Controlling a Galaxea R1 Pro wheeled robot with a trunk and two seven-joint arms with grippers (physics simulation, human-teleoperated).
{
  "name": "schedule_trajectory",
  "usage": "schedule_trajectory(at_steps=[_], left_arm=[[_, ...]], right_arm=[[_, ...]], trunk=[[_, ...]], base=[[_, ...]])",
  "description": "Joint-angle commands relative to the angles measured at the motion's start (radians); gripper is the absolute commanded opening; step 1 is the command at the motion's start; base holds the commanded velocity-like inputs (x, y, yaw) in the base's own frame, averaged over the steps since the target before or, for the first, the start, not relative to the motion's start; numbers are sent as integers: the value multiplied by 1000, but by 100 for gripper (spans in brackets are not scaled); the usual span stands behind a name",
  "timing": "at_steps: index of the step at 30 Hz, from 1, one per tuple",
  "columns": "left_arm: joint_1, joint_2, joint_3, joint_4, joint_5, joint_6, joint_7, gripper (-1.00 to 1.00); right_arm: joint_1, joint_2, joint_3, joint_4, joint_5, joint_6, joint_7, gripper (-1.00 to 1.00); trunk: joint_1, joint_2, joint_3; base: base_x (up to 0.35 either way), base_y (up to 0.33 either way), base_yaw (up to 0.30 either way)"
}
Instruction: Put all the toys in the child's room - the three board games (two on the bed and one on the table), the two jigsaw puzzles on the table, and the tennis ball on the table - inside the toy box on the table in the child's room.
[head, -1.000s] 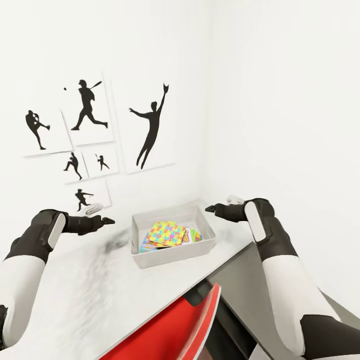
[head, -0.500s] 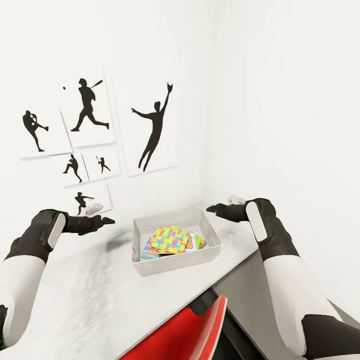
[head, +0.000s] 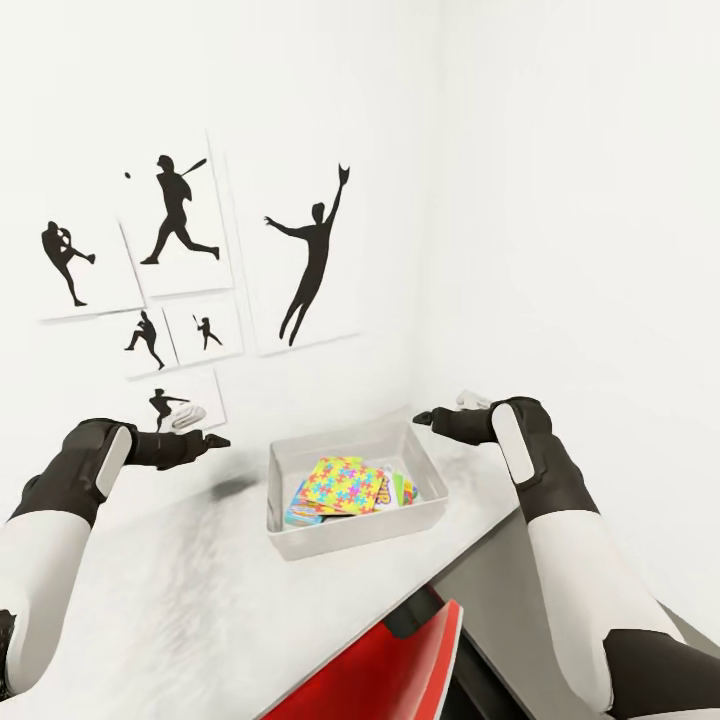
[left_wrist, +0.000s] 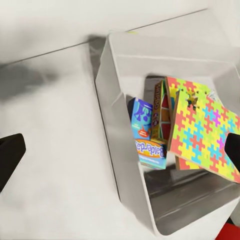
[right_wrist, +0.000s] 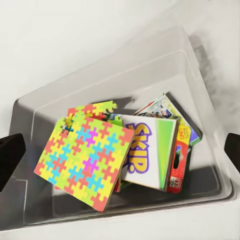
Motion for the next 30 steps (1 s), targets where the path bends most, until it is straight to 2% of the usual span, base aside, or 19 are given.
schedule_trajectory(at_steps=[1,15,30], left_arm=[[-1,0,2,-1,6,7,2,100],[-1,0,2,-3,6,7,1,100],[-1,-2,2,-3,6,8,1,100]], right_arm=[[-1,1,-3,0,1,5,2,100],[-1,0,-3,-1,1,5,3,100],[-1,0,-4,0,4,5,3,100]], trunk=[[1,-2,-2],[1,-2,-2],[1,-2,-2]], base=[[87,44,0],[75,7,0],[8,-1,0]])
